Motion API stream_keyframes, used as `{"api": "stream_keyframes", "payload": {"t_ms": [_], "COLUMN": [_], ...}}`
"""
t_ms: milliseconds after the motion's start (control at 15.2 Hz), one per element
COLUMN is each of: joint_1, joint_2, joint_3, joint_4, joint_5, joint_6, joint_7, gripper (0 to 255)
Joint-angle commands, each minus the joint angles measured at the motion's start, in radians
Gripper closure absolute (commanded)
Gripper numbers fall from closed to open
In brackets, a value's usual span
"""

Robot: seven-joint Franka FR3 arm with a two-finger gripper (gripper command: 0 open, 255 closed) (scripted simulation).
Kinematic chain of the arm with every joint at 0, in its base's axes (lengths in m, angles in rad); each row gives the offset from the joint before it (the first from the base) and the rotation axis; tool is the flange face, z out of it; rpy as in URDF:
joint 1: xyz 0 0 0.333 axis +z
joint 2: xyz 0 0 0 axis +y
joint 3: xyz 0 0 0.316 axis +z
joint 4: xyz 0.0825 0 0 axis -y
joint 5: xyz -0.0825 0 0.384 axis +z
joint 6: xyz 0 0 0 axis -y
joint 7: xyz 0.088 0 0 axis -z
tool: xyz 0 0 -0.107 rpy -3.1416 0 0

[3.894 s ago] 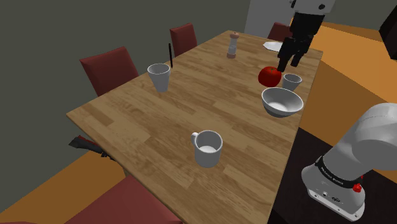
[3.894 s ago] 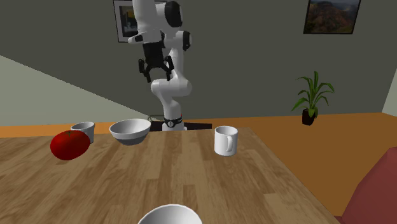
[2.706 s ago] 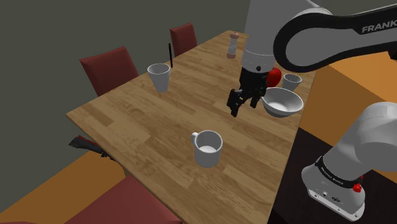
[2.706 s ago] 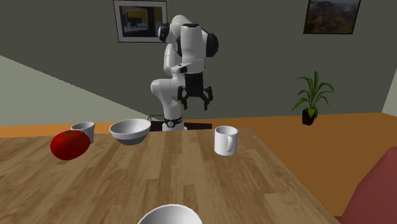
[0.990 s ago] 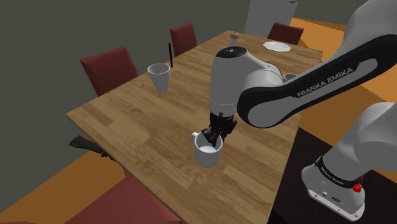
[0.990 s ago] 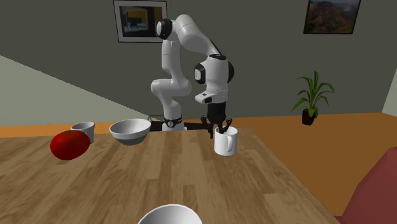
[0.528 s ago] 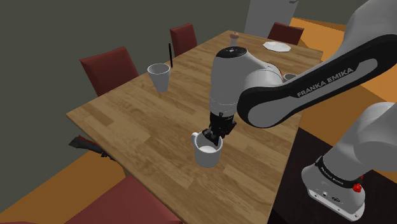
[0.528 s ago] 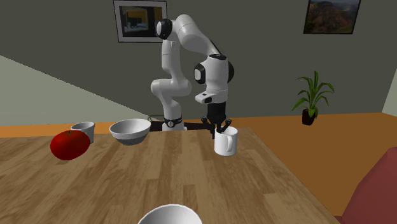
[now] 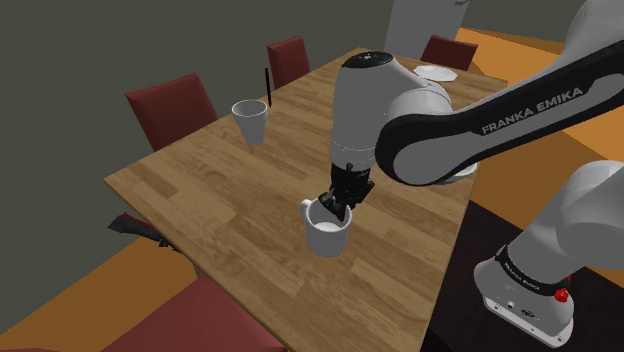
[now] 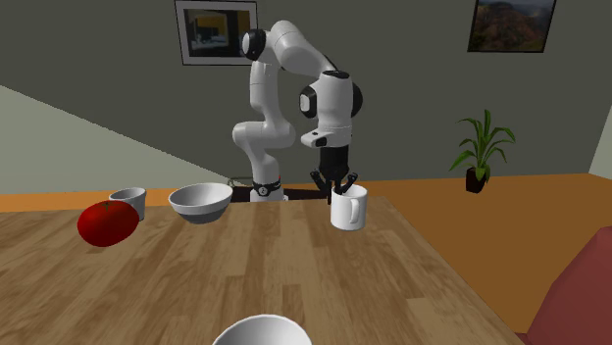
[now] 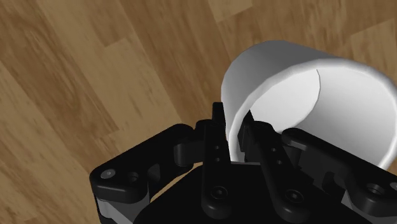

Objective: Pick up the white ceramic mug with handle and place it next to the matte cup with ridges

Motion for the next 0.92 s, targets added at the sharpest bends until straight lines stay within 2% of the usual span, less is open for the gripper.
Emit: {"api": "stream_keyframes", "payload": {"t_ms": [0, 858], "joint_1": [0.002, 0.006], "joint_2": [-0.017, -0.099], "joint_3": [-0.005, -0.041], "joint_4": [0.015, 0.127], "joint_5": [0.006, 0.025], "joint_6": [-0.03, -0.219], "joint_7": [-0.005, -0.024], "gripper": [255, 255]}}
